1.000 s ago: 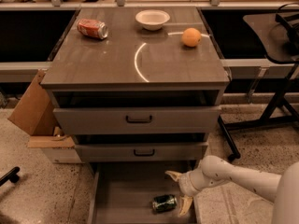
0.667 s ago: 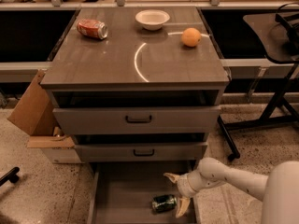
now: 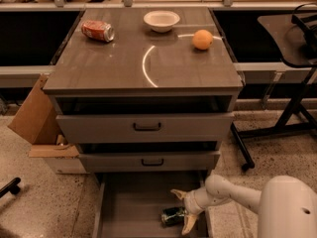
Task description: Pick green can from bottom drawer and place on counter
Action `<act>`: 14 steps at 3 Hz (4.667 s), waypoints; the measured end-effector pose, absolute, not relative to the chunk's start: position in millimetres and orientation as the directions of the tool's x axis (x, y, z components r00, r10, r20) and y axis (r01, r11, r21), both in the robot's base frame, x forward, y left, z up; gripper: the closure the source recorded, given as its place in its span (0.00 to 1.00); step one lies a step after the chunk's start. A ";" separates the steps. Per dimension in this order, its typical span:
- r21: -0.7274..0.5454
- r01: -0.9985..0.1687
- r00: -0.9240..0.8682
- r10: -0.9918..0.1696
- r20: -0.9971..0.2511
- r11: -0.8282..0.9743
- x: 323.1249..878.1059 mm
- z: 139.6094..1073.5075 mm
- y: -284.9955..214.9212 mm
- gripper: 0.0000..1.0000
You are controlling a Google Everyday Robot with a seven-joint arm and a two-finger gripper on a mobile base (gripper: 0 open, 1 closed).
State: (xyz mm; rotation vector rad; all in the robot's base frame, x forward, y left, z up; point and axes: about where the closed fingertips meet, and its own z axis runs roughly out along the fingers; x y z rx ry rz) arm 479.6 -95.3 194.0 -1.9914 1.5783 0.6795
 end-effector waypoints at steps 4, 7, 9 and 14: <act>-0.073 -0.979 0.190 -0.732 -0.654 -0.189 485.3 118.6 -84.9 0.78; -0.261 -0.930 0.368 -0.676 -0.639 -0.259 507.4 264.4 -138.5 1.00; -0.324 -0.894 0.443 -0.710 -0.547 -0.309 524.1 325.7 -165.4 1.00; -0.404 -0.831 0.554 -0.631 -0.543 -0.382 460.8 461.5 -114.6 1.00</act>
Offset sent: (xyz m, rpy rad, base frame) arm 0.0118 0.0074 -0.0906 -0.0195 0.0326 -0.0285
